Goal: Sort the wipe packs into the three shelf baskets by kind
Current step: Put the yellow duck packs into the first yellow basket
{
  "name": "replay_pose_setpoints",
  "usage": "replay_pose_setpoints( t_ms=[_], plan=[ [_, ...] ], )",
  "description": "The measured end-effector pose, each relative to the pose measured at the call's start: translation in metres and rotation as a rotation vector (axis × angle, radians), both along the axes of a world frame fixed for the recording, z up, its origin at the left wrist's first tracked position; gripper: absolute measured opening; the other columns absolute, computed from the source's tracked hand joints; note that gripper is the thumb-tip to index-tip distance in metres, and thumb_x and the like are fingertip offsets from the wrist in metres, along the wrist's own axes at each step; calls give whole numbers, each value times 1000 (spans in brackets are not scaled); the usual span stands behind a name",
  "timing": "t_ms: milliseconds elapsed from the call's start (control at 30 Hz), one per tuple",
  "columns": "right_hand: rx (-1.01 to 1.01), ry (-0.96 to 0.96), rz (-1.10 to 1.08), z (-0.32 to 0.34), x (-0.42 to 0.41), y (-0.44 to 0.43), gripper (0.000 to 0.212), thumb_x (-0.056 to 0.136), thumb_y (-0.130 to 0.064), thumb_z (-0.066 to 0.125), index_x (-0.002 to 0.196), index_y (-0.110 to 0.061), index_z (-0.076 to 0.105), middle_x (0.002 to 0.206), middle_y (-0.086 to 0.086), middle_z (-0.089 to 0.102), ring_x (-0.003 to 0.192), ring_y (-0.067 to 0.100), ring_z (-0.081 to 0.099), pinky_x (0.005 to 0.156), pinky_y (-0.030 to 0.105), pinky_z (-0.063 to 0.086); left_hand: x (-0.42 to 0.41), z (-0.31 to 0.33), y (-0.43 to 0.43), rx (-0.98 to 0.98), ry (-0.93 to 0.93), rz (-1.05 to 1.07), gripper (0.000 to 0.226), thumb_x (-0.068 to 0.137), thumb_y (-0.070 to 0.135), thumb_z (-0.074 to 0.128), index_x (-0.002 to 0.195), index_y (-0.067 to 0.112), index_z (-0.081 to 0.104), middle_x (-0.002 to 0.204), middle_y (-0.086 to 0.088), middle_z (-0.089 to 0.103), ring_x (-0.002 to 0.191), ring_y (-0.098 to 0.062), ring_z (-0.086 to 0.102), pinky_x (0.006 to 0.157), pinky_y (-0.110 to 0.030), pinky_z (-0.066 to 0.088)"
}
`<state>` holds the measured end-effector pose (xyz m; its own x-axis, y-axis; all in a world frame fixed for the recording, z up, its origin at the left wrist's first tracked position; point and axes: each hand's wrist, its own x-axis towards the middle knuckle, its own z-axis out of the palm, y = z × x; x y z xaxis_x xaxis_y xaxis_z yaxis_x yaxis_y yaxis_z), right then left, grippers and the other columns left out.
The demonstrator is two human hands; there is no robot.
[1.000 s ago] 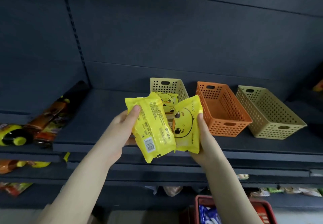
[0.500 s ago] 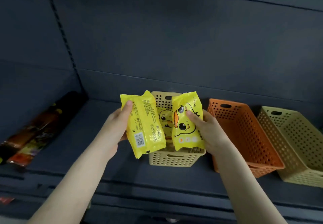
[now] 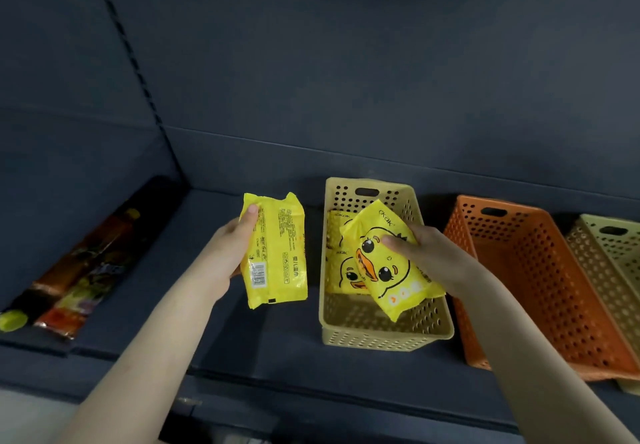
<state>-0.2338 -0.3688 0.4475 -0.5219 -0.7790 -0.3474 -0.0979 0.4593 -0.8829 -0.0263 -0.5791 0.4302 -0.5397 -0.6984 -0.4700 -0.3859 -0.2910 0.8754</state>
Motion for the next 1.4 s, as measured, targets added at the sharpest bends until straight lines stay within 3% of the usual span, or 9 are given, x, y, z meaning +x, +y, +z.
replay_pose_setpoints(
  t_ms=[133,300,400,567,733,867,1033,1200,1400],
  plan=[
    [144,160,135,-7,-5,0,22,94,-37,57,113,-26,59,101,-6,71,84,7,71,71,23,57,-10,-6,-8,12,-28,-61,46,87,68,41,108,33,62,103,1,73,96,-20,69,96,-48,49],
    [299,273,390,0,-11,-15,47,89,-40,63,132,-32,47,120,-20,54,110,1,55,79,10,40,-22,1,-13,-13,-5,-79,42,88,65,42,98,31,66,92,4,75,91,-18,70,96,-45,50],
    [480,347,603,-12,-14,-25,66,84,-49,65,142,-29,42,148,-9,40,136,12,37,110,30,32,-28,4,-16,-23,-1,-143,46,88,66,42,101,31,68,94,5,76,95,-18,70,98,-44,48],
    [531,327,721,-41,-9,-37,60,86,-46,65,140,-32,44,148,-5,43,136,16,38,112,36,30,-34,3,-21,-28,-26,-185,47,87,67,42,102,32,69,95,5,76,96,-18,70,102,-47,44],
    [459,228,619,-48,-14,-34,35,90,-39,63,123,-32,53,105,-8,59,92,6,55,79,28,40,-34,-1,-21,12,-18,-189,49,87,66,42,105,29,69,97,2,75,95,-19,71,100,-48,46],
    [454,266,586,-58,-11,-34,40,88,-39,65,125,-26,58,131,1,56,122,18,50,98,34,40,-37,0,-20,15,3,-151,47,90,64,42,104,28,69,95,3,76,94,-18,71,97,-43,48],
    [312,448,432,-60,-10,-28,34,76,-39,77,102,-23,64,98,-5,57,93,14,57,79,28,48,-41,7,-16,1,25,-86,53,89,67,37,101,25,67,91,3,75,88,-14,70,71,-29,49],
    [244,372,353,-47,-8,-30,31,88,-48,60,105,-24,65,99,-10,65,94,7,61,83,24,50,-44,19,-6,32,102,-15,54,90,66,31,97,26,66,82,6,76,75,-8,72,64,-26,50],
    [-105,-150,7,-4,3,-28,39,93,-57,42,109,-28,62,108,-3,72,100,13,69,89,29,53,-54,30,19,119,280,-33,41,96,55,37,111,26,61,99,0,75,88,-16,73,71,-37,57]
  ],
)
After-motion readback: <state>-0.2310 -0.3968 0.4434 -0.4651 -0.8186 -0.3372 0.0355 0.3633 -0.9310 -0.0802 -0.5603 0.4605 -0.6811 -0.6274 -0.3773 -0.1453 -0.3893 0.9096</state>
